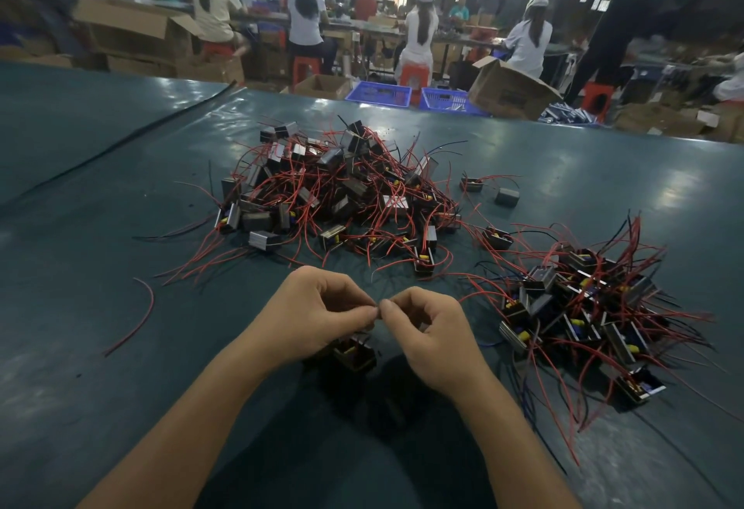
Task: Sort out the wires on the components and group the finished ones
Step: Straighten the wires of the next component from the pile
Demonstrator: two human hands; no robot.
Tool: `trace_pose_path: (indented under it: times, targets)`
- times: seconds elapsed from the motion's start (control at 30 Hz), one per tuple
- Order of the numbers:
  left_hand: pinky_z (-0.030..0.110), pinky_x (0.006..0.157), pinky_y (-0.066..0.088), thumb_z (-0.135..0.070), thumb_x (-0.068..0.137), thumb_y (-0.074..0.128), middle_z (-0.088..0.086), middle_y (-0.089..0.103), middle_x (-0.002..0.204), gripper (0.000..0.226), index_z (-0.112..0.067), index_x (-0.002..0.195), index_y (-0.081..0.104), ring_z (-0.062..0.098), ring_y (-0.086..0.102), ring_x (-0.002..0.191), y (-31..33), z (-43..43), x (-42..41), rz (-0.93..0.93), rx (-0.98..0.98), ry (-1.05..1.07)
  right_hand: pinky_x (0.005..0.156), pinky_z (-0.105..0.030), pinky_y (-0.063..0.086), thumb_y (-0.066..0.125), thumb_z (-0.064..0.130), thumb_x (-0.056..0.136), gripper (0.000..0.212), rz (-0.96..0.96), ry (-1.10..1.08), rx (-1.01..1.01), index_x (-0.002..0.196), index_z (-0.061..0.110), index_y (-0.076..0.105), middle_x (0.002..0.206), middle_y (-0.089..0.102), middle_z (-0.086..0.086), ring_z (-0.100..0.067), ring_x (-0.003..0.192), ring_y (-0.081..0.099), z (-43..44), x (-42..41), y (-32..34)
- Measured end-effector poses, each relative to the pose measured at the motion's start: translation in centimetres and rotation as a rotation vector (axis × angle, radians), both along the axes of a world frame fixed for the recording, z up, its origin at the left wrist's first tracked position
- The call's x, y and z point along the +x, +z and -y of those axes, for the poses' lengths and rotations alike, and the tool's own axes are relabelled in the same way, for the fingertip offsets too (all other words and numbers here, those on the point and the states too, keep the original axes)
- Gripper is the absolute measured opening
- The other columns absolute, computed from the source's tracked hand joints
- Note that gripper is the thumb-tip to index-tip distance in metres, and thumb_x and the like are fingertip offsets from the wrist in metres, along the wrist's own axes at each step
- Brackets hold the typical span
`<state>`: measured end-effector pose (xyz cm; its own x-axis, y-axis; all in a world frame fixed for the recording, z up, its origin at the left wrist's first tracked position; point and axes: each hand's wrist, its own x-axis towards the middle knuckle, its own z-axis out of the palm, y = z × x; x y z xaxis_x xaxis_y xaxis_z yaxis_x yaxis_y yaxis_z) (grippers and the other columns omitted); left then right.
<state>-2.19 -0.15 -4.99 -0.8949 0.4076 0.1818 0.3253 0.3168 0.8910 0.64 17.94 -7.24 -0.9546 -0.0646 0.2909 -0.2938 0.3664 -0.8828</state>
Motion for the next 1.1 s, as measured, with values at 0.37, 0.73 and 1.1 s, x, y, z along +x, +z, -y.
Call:
trace_pose_path:
  times: [0.37,0.73,1.1]
  targets:
    - [0.016,0.065,0.053,-0.008,0.084,0.072,0.007,0.075,0.077,0.005,-0.01,0.084,0.076,0.012,0.072,0.071,0.3,0.8,-0.3,0.173,0.136,-0.065,0.054,-0.017,0.042,0.074,0.033,0.084,0.01,-0.256,0.007,0.073,0.083,0.023,0.072,0.079,0.061,0.008,-0.013,0.064,0.059,0.0,0.1,0.1]
    - [0.019,0.062,0.054,-0.005,0.081,0.076,0.002,0.074,0.068,0.007,-0.011,0.077,0.075,0.009,0.068,0.062,0.1,0.1,0.3,0.089,0.032,-0.066,0.054,-0.016,0.041,0.067,0.018,0.091,0.019,0.103,0.008,-0.067,0.073,0.012,0.069,0.055,0.059,0.012,-0.001,0.053,0.051,0.2,0.1,0.4]
    - [0.022,0.06,0.053,-0.008,0.079,0.079,0.001,0.073,0.067,0.012,-0.018,0.073,0.075,0.01,0.068,0.062,-0.2,0.2,0.1,0.034,0.002,-0.009,0.058,-0.023,0.051,0.07,0.009,0.088,0.013,0.126,-0.053,-0.177,0.08,0.019,0.068,0.071,0.069,0.004,-0.009,0.063,0.063,1.1,0.0,0.2]
